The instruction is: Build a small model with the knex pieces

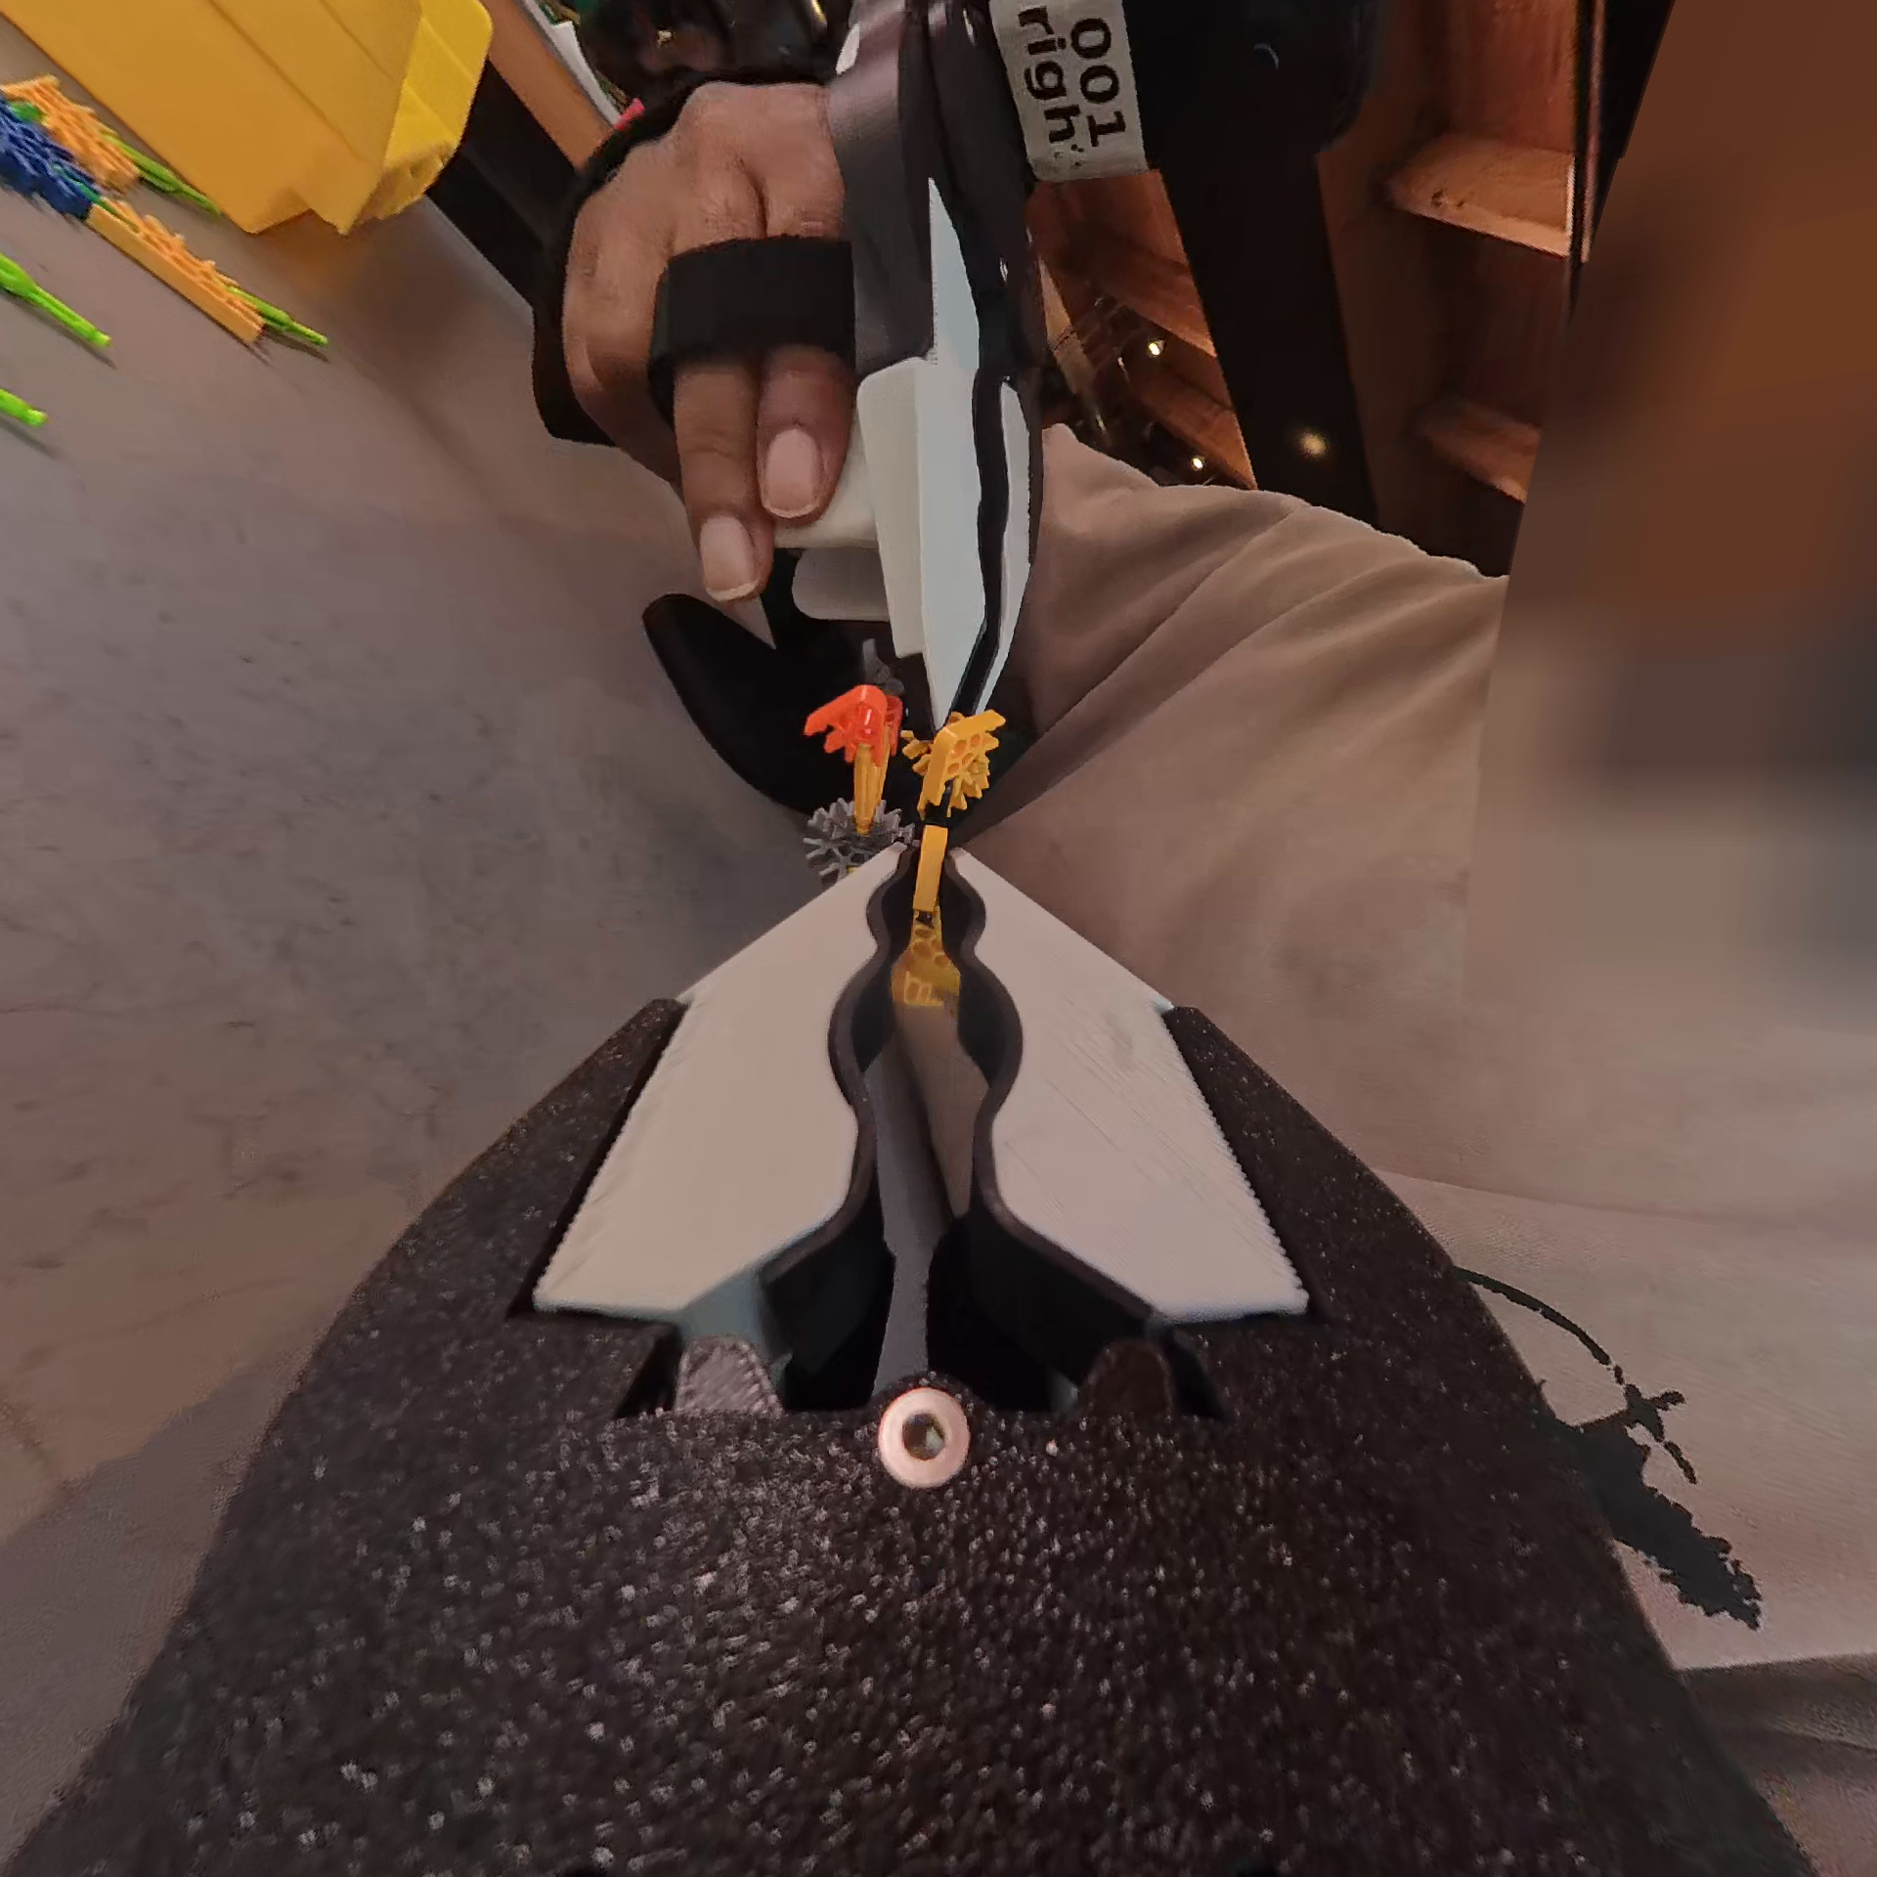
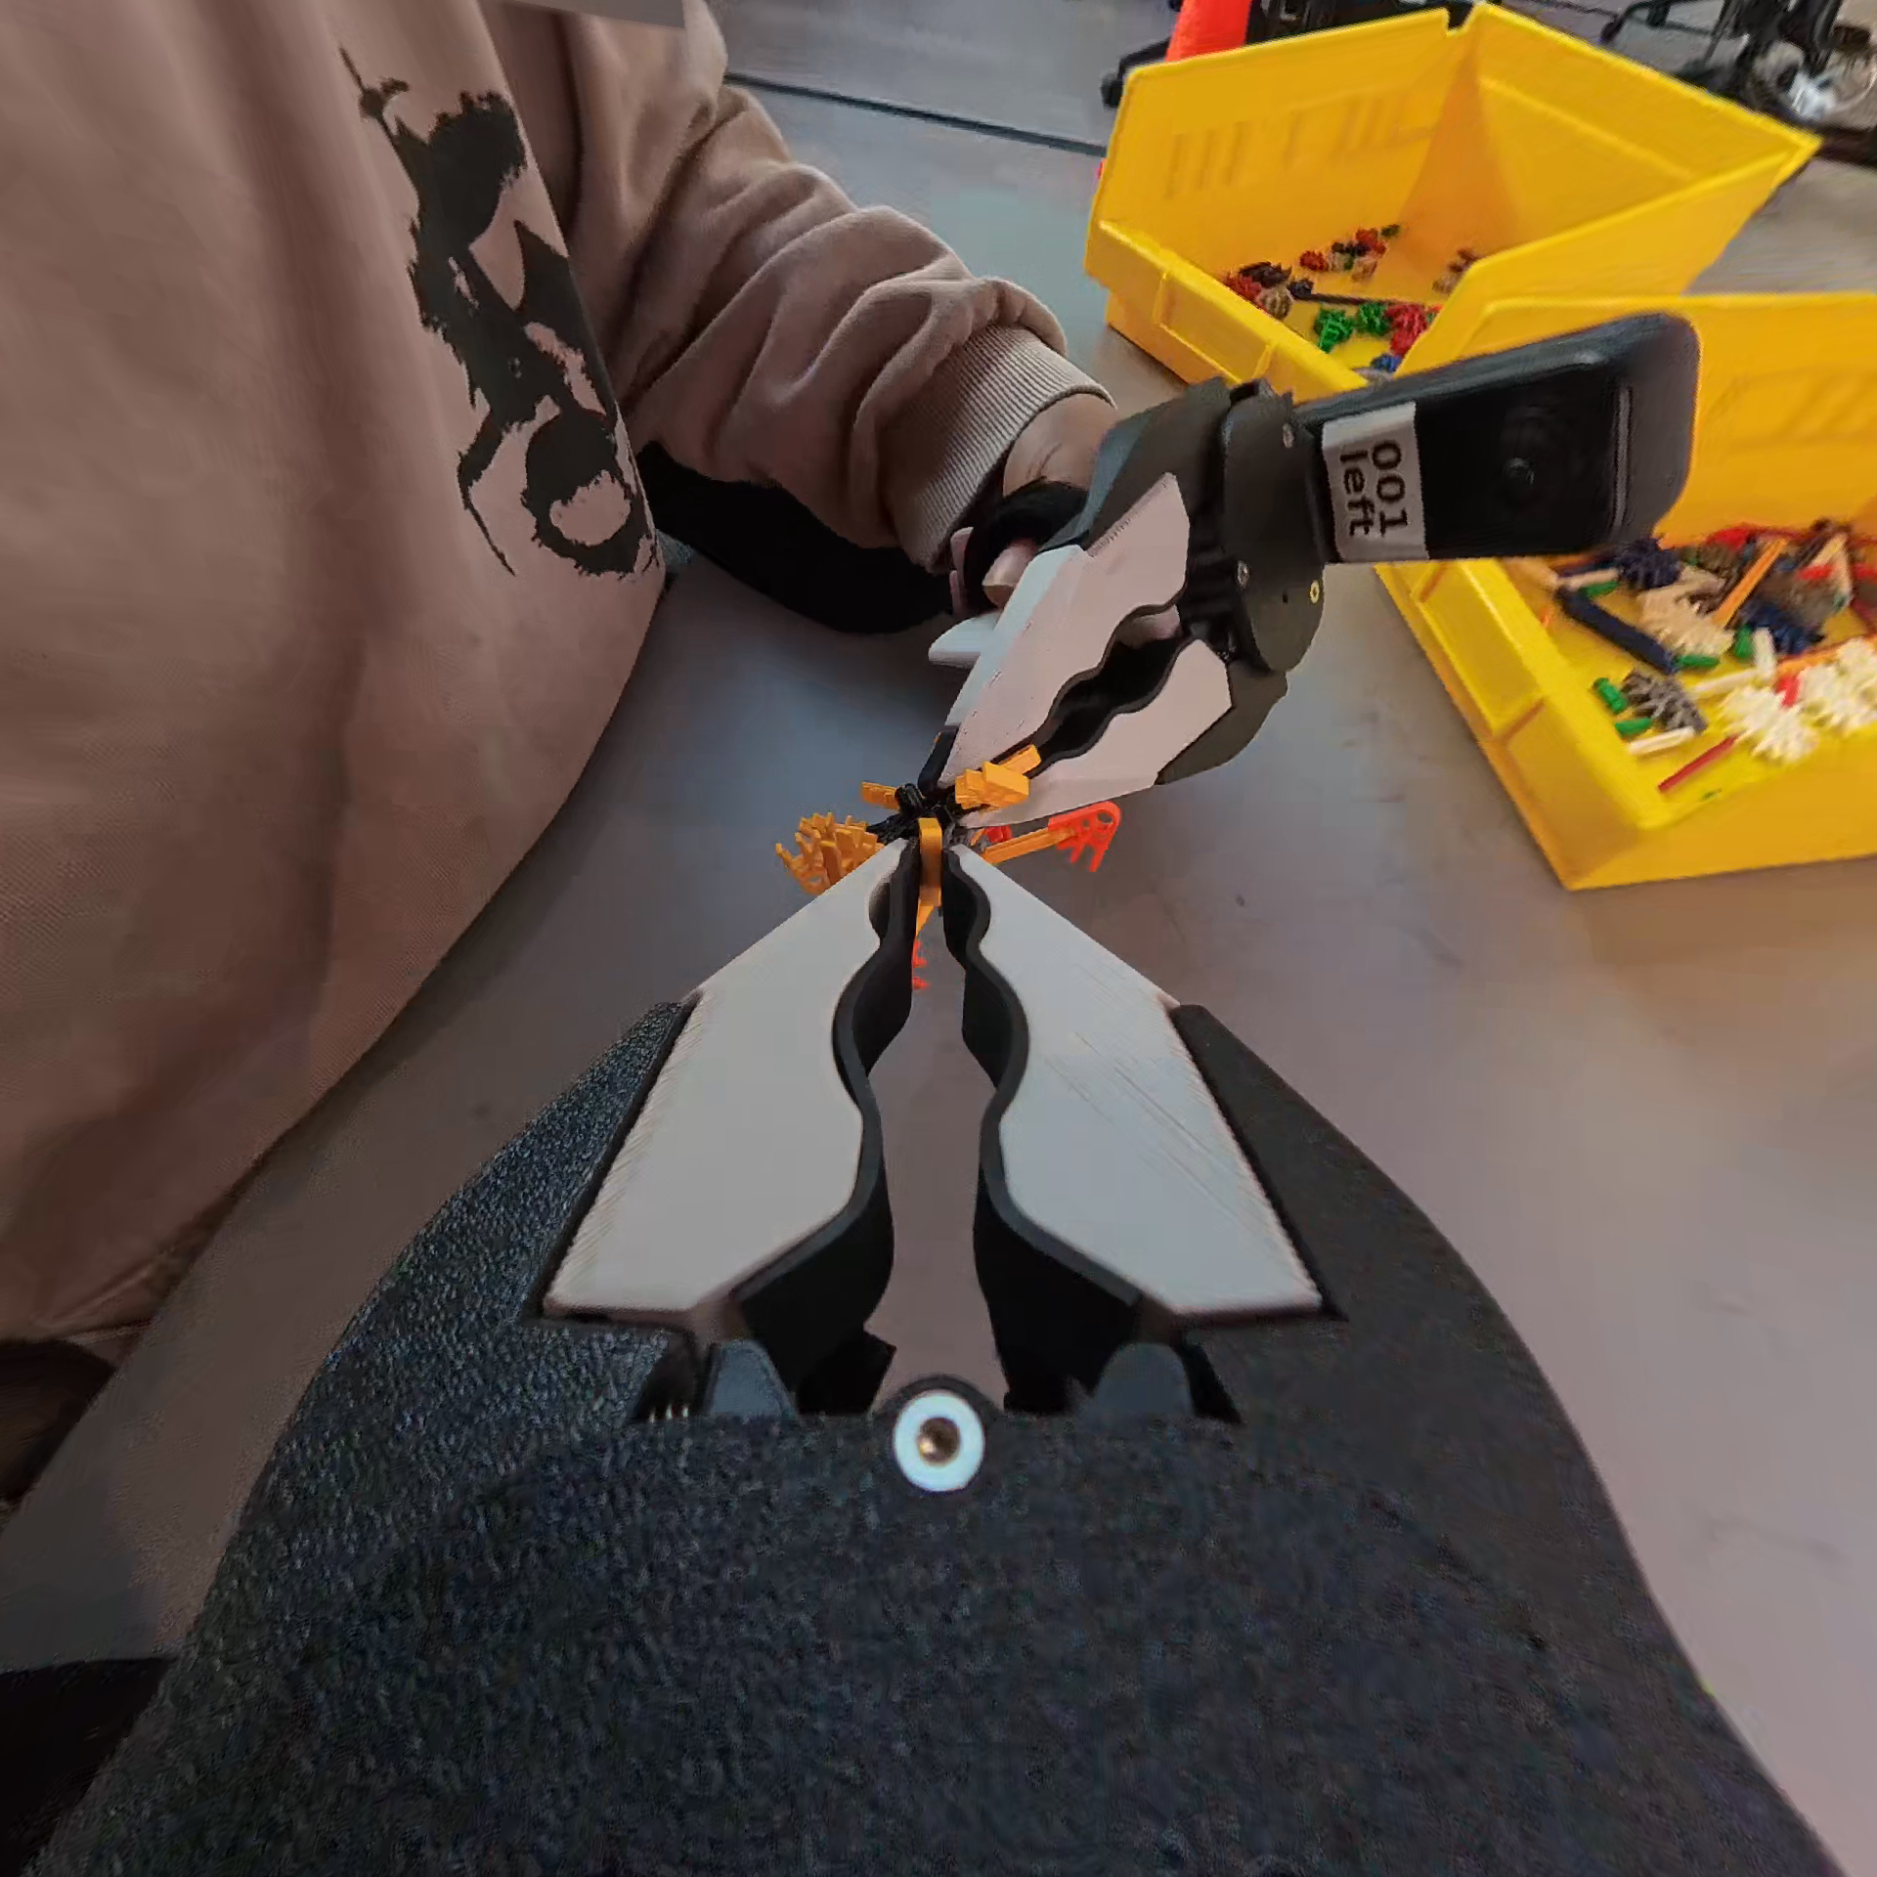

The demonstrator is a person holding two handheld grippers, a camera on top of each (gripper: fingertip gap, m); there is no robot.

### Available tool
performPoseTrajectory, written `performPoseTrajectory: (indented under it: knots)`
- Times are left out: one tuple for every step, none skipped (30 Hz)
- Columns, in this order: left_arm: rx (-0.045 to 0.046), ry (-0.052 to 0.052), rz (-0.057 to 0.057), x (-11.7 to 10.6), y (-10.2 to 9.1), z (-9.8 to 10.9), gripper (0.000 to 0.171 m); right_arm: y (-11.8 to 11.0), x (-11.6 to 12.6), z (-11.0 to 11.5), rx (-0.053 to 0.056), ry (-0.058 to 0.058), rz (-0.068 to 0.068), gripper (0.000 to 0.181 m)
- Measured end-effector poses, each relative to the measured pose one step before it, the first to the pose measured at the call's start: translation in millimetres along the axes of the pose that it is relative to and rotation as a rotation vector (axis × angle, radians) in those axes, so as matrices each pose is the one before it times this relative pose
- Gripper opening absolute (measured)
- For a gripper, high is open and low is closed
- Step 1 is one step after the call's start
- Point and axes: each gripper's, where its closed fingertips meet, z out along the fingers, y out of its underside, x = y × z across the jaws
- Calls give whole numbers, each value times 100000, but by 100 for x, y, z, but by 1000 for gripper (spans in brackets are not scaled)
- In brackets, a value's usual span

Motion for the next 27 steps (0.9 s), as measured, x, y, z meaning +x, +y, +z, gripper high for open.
performPoseTrajectory:
  knots:
    - [-466,1020,-84,154,101,78,3,-161,-169,5,-2384,1229,-8339,2]
    - [-598,49,301,19,122,63,3,-1,-106,27,-3219,1401,-7556,2]
    - [-406,-111,466,19,70,50,3,103,-62,34,-3554,1284,-5602,2]
    - [257,-67,488,32,-56,6,3,86,94,6,-2797,1546,-2349,3]
    - [863,-298,489,28,-179,-41,3,83,313,-52,-1593,1945,2182,6]
    - [638,-1242,992,-93,-159,-83,3,101,262,-111,-221,166,6302,20]
    - [79,-3278,2060,-345,-78,-100,3,238,513,-181,232,358,9930,29]
    - [-157,-5319,3213,-582,-72,-112,3,289,694,-282,879,616,11595,30]
    - [43,-4853,3441,-475,-131,-115,3,20,371,-376,3112,-1580,11385,30]
    - [723,-3530,2992,-269,-250,-119,3,2,217,-336,3011,-2177,12472,28]
    - [978,-4056,2816,-362,-292,-127,3,410,271,-130,-135,-1765,13359,25]
    - [-278,-5234,3255,-546,-99,-110,3,548,326,32,-662,-1167,12485,23]
    - [-1189,-5848,3961,-631,76,-51,3,440,430,143,722,-406,11451,20]
    - [-1311,-5256,3967,-517,93,13,3,397,405,232,897,-991,10328,19]
    - [-1121,-4551,3743,-406,71,50,3,327,213,260,1075,-2247,8285,19]
    - [-1298,-4227,3638,-352,106,83,3,170,164,241,1336,-2294,6426,19]
    - [-1426,-3772,3405,-318,161,90,3,37,67,183,1618,-2268,4514,19]
    - [-700,-2554,2467,-196,83,55,3,81,260,156,482,-427,3272,19]
    - [-251,-1674,1268,-136,19,39,3,130,444,147,-295,1170,1405,19]
    - [-554,-1473,1002,-162,68,27,3,41,421,91,-119,1198,851,18]
    - [-881,-1037,979,-126,129,19,3,-79,188,67,455,-417,1544,17]
    - [-673,-855,809,-96,109,28,3,-213,-25,21,1066,-1656,1880,16]
    - [-350,-342,604,-10,56,39,3,-226,173,-8,1028,-86,1342,14]
    - [-463,-125,475,26,65,43,3,-129,220,16,367,555,332,13]
    - [-482,-330,566,-12,76,45,3,-15,94,70,-260,-82,410,12]
    - [-454,-27,395,23,86,48,3,-10,-107,126,-36,-1366,759,12]
    - [-230,105,187,29,51,20,3,39,-35,139,-249,-900,1022,12]
